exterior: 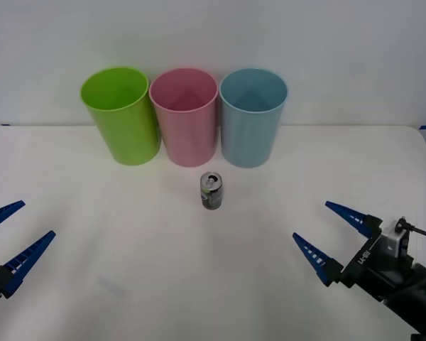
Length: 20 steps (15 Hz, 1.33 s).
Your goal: Grasp the object on the table and drop it into the matching bin: aluminum can to the light blue bin, PET bottle to the pink bin.
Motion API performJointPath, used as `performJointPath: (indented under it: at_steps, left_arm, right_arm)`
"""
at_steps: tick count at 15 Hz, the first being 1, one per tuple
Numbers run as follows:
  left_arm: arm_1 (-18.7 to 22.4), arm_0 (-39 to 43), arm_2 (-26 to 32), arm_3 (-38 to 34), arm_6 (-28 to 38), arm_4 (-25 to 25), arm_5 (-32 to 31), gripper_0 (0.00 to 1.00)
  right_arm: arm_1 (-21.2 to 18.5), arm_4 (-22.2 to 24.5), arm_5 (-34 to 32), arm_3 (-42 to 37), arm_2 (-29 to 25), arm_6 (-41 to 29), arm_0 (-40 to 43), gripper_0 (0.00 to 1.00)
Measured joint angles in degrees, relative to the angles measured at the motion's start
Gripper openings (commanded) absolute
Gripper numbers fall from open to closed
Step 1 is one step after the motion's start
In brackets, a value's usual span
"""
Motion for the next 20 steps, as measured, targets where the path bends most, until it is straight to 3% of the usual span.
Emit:
performJointPath:
  at_steps: [4, 13, 20]
  left_arm:
    - [0.0, 0.0, 0.0, 0.0, 0.0, 0.0, 0.0, 1.00]
    - [0.0, 0.0, 0.0, 0.0, 0.0, 0.0, 0.0, 1.00]
    - [0.0, 0.0, 0.0, 0.0, 0.0, 0.0, 0.0, 1.00]
  right_arm:
    - [0.5, 0.8, 5.0, 3.1, 6.3, 0.9, -4.1, 1.00]
    - [11.4, 11.9, 5.6, 17.0, 6.9, 2.5, -16.5, 1.00]
    - [15.2, 13.7, 10.7, 23.7, 9.4, 4.4, -21.9, 1.00]
